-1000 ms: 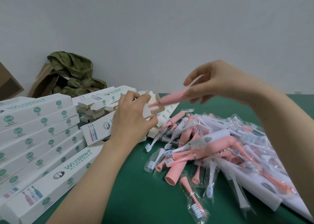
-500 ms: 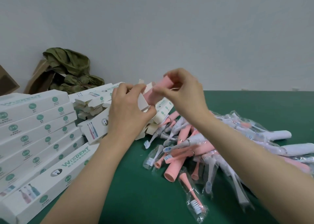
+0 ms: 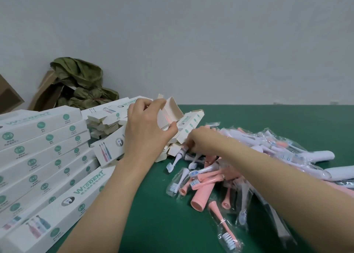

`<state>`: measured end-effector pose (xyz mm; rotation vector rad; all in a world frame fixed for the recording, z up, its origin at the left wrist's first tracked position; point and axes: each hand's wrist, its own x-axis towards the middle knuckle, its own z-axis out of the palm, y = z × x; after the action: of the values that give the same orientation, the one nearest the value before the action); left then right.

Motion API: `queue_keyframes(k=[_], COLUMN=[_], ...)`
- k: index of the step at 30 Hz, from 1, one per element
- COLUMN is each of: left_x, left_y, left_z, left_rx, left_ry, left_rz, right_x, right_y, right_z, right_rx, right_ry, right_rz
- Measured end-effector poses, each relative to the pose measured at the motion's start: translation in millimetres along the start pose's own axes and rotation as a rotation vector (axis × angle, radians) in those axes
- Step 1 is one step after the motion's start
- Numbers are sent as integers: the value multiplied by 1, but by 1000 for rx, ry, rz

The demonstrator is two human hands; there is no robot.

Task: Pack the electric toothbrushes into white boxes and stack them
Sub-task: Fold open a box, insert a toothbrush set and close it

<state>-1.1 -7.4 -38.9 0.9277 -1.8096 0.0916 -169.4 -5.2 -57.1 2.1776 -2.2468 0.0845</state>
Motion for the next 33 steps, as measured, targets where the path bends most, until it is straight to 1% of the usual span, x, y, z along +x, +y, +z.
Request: queue_keyframes(k=[3,5,7,9,11,14,18,19,20,21,22,23,24,25,26,28,30,33], left_x=[2,3,3,4,4,4,2,2,1,1,1,1,1,1,1,2,3,1], left_y=[-1,-1,-1,-1,-1,-2,-2,-2,-2,-2,-2,-1,-1,0,1,3,5,9], left_z=[0,0,0,0,-1,-2,0,0,0,1,2,2,2,2,1,-1,-3,-2], left_rx=[-8,-20,-27,-28,-25,-28,-30,-31,-31,-30,-28,-26,-25,-24,-24,-24,-23,-31], left_ry=[7,10,7,0,2,5,0,-2,-6,-13,-22,-30,-34,-30,-20,4,12,-16], left_rz=[-1,-7,-5,-2,-1,1,11,15,23,33,48,63,71,76,80,88,88,106], right_x=[6,8,7,5,3,-7,-28,-34,-41,-48,-56,-63,-69,-73,-75,-74,-72,-70], right_y=[-5,-6,-6,-4,0,13,24,23,21,18,14,10,5,0,-5,-14,-19,-24], right_z=[1,2,2,1,-6,-22,-46,-52,-58,-64,-69,-73,-75,-76,-76,-74,-71,-66], right_rx=[-193,-268,-322,-332,-213,212,731,924,1172,1459,1733,1942,2060,2094,2072,1962,1849,1694], right_ry=[-28,-49,-32,8,43,167,478,560,618,634,600,534,461,402,367,369,436,593], right_rz=[-35,-65,-79,-65,-55,-65,-39,-41,-58,-101,-170,-246,-298,-321,-316,-248,-192,-117])
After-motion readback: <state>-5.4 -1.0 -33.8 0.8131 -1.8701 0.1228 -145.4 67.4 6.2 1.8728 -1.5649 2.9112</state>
